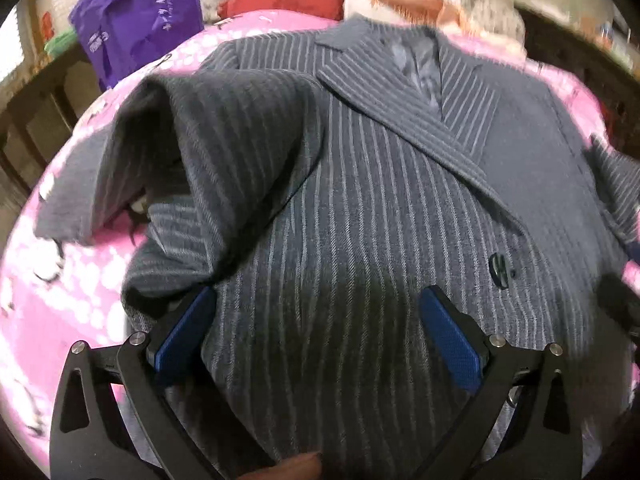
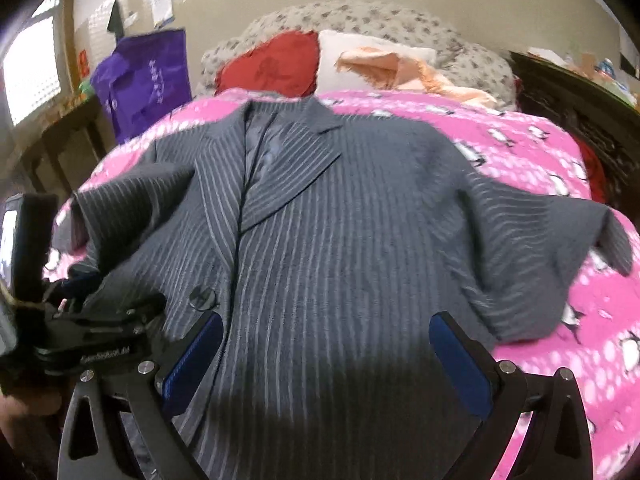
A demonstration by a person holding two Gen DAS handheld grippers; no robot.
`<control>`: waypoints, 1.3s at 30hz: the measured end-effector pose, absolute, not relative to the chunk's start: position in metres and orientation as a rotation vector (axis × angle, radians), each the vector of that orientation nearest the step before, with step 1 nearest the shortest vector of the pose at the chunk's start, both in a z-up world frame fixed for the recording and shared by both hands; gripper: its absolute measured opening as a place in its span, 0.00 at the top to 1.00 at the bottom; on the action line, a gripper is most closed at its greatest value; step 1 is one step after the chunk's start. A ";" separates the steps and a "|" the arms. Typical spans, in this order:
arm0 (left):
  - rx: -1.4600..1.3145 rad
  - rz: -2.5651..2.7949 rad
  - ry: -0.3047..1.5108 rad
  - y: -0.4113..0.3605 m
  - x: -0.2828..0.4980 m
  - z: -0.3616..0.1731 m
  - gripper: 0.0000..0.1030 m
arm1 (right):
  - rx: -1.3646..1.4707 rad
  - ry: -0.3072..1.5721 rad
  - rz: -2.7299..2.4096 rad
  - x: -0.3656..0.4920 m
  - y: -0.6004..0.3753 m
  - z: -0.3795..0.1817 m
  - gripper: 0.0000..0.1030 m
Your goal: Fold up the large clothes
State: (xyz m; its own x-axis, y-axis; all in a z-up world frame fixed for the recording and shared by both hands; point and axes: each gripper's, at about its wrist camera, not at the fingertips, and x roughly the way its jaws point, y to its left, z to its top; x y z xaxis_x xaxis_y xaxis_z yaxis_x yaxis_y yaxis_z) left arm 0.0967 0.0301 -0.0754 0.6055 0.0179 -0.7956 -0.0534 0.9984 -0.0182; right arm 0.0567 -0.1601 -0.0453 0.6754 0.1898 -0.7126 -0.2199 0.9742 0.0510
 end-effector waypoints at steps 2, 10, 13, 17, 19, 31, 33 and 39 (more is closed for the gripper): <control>-0.072 0.025 0.906 0.035 0.092 -0.078 0.00 | -0.045 0.811 0.238 0.061 -0.158 -0.062 0.01; -0.068 0.032 0.902 0.033 0.092 -0.079 0.00 | 0.012 0.883 0.206 0.074 -0.174 -0.090 0.00; -0.067 0.033 0.903 0.030 0.092 -0.079 0.00 | 0.009 0.884 0.204 0.074 -0.173 -0.090 0.00; -0.069 0.033 0.905 0.031 0.093 -0.079 0.00 | 0.018 0.884 0.209 0.074 -0.176 -0.091 0.00; -0.065 0.034 0.904 0.031 0.093 -0.078 0.00 | 0.019 0.884 0.209 0.074 -0.176 -0.091 0.00; -0.067 0.033 0.904 0.030 0.093 -0.079 0.00 | 0.013 0.886 0.204 0.075 -0.176 -0.092 0.00; -0.066 0.033 0.905 0.030 0.093 -0.079 0.00 | 0.012 0.886 0.203 0.076 -0.175 -0.093 0.00; -0.064 0.035 0.906 0.030 0.093 -0.079 0.00 | 0.009 0.886 0.202 0.077 -0.175 -0.093 0.00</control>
State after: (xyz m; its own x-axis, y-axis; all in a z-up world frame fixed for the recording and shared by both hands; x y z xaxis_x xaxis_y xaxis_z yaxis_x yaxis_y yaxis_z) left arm 0.0928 0.0301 -0.0794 0.6168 0.0035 -0.7871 -0.0576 0.9975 -0.0407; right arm 0.0771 -0.1753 -0.0930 0.6148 0.1789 -0.7681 -0.1714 0.9810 0.0912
